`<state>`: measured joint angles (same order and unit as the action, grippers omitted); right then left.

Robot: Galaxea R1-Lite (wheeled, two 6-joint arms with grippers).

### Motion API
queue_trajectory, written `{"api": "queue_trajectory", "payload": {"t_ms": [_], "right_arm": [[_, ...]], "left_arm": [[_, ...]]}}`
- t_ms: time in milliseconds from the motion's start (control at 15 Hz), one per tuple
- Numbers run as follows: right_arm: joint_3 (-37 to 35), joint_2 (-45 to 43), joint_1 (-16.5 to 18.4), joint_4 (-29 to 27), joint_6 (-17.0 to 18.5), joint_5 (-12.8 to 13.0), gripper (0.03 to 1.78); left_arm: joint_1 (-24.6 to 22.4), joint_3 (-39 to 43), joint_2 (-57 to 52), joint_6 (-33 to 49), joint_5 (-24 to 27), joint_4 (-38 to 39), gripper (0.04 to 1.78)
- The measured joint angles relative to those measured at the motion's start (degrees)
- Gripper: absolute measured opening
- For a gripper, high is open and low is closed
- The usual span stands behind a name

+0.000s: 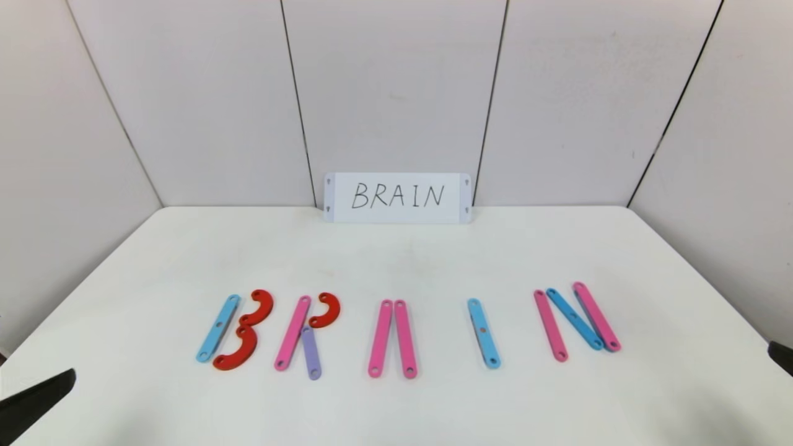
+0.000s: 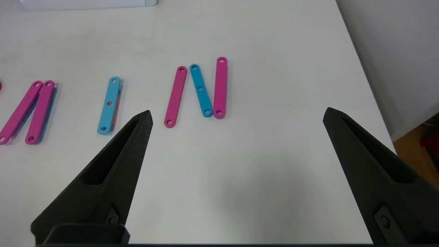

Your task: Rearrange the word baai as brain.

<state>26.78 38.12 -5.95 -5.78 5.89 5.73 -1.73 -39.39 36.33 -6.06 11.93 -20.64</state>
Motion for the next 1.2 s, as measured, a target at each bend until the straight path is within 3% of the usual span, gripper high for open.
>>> {"api": "queue_trajectory", "payload": {"t_ms": [400,533,667,800,1000,1133,1200], "right_arm": [[-2.80,-11.47,9.14,-0.72,-0.33,-0.30,1.74],[-4.41,-15.36,10.13,-0.48,-1.49,-1.07,1.74],[-7.08,-19.14,10.11,0.79,-4.51,-3.54,1.74],[-11.82,-21.03,9.96,5.56,-6.96,-4.55,1.74],[-20.94,-22.09,9.91,18.75,-9.94,-5.11,1.74],[-25.11,-22.38,9.91,26.25,-9.76,-5.42,1.74],[-25.30,-22.50,9.80,26.99,-9.35,-5.49,1.74]], "left_arm": [[-0.05,2.56,-12.46,2.79,-7.09,-1.79,1.74],[-0.06,4.14,-16.38,2.78,-8.87,-2.15,1.74],[0.02,6.42,-20.71,2.60,-9.57,-1.79,1.74],[0.41,9.76,-25.17,2.40,-11.19,-1.60,1.74],[0.99,15.01,-31.37,2.07,-13.89,-0.99,1.74],[1.24,18.09,-34.22,2.07,-14.32,0.11,1.74],[1.27,19.14,-34.96,2.10,-14.30,1.33,1.74]]}}
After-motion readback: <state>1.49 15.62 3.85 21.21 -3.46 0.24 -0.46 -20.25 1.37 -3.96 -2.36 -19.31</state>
